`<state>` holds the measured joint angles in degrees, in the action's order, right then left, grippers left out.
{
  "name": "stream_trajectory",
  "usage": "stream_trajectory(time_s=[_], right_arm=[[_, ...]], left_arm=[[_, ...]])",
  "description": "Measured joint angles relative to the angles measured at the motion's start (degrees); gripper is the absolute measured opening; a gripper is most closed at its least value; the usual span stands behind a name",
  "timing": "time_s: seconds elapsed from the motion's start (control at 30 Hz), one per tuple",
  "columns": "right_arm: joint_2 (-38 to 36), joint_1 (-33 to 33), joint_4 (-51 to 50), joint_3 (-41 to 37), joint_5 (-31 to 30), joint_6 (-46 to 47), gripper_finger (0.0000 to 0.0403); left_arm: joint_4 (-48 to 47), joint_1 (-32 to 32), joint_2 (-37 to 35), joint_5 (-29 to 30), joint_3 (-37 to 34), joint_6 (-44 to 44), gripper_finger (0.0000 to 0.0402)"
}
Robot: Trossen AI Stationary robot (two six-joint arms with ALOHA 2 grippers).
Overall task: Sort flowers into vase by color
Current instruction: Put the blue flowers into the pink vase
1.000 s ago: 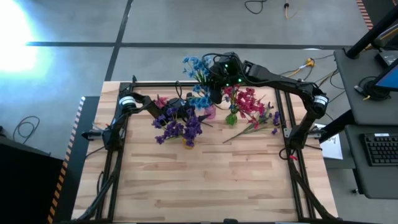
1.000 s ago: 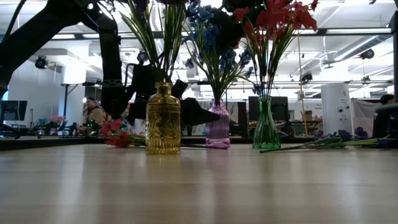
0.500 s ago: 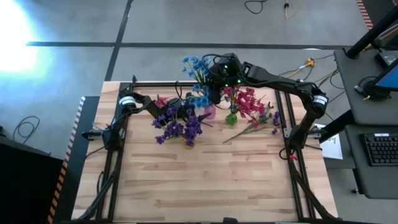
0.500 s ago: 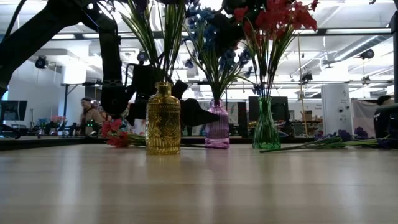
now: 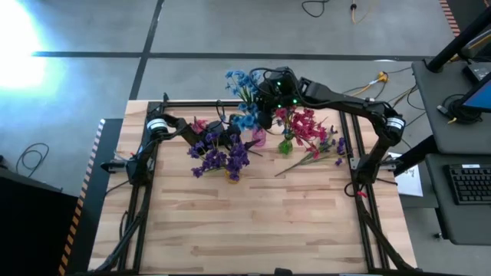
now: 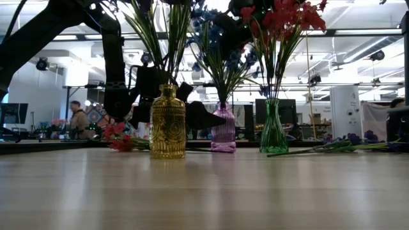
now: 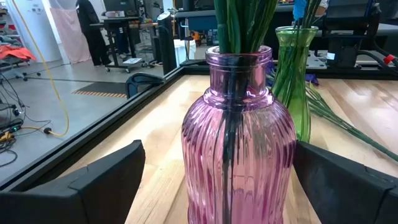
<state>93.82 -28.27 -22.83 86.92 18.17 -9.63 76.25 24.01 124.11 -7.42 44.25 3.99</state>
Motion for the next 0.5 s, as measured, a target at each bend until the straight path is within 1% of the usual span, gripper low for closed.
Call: stream_trajectory(time_s=[0.3, 0.5], right_arm=[[-0.1, 0.0, 2.5, -3.1, 0.0, 1.6, 0.0018], [-0.1, 0.0, 2.5, -3.5, 0.1, 1.7, 0.0018]], left_arm=[[0.0, 0.0, 0.0, 0.0, 0.0, 0.0, 0.0382], [0.0, 0.0, 0.0, 0.0, 0.0, 0.0, 0.0382]])
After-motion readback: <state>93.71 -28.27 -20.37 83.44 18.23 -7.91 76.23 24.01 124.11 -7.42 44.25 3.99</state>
